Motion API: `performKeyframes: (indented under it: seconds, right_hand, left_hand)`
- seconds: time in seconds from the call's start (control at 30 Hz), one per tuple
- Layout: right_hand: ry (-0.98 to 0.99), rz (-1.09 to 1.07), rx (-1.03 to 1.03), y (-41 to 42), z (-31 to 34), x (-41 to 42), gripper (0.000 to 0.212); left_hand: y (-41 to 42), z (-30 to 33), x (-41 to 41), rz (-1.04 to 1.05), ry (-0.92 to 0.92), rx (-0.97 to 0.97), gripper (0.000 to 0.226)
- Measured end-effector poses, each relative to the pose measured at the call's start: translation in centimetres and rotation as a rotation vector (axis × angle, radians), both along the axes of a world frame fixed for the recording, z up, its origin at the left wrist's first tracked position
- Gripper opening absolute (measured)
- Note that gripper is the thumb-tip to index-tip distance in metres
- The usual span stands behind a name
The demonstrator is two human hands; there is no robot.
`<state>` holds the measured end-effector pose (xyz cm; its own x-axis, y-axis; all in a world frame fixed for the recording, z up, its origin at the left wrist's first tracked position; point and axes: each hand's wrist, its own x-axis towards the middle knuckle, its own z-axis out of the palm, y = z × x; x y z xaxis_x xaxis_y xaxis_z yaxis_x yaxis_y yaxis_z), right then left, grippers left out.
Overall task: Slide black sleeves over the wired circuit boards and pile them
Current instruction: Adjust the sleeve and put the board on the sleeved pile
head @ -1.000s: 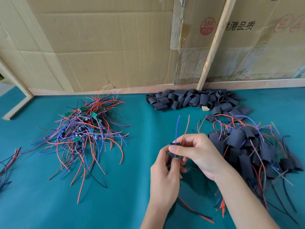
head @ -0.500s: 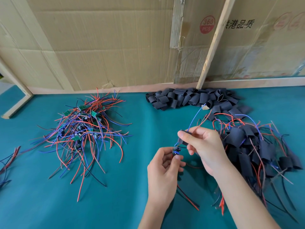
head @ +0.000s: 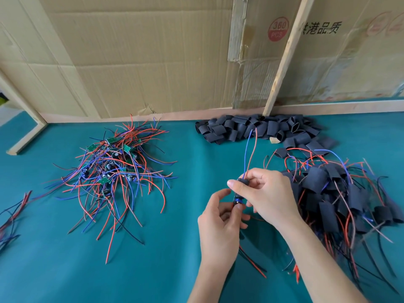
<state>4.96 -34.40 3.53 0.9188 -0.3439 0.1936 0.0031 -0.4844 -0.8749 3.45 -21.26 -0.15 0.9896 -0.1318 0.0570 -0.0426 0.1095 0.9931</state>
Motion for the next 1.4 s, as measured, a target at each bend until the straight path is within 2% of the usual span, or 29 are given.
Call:
performKeyframes:
  seconds: [0.17,0.4,0.73,0.93,1.13,1.27,1.33,1.4]
  right_hand:
    - [0.097,0.033,-0.11,0.2,-0.1,0.0,0.039]
    - [0.099,0.048,0.02,-0.1,-0.1,0.1,0.047]
    - [0.071,0.071,0.085,1.0,-0.6,0.2,0.055]
    - [0.106,0.073,-0.158,1.3,-0.4,0.2,0.059]
    - [0.148,0.107,-0.191,1.6,-0.4,0.2,0.067]
    - [0.131,0.138,-0.131,1.5,0.0,0.0,0.057]
    - [0.11,0.129,-0.179,1.0,0.9,-0.1,0.05]
    - [0.05,0.058,-0.281,-0.4,2.5,-0.7,0.049]
  left_hand:
    - [0.1,0.1,0.0,-0.024,-0.025,0.052,0.022]
    - [0.2,0.2,-0.1,-0.085,-0.029,0.042,0.03]
    - [0.2,-0.1,0.2,0.006,-0.017,0.009,0.013]
    - [0.1,-0.4,0.3,0.047,-0.027,0.009,0.015]
    - [0.2,-0.4,0.4,0.03,-0.032,-0.007,0.013]
    - [0.2,-0.5,0.5,0.014,-0.034,-0.022,0.01]
    - [0.3,-0.5,0.5,-0.005,-0.034,-0.03,0.004]
    - [0.2,-0.4,0.3,-0.03,-0.015,-0.059,0.009]
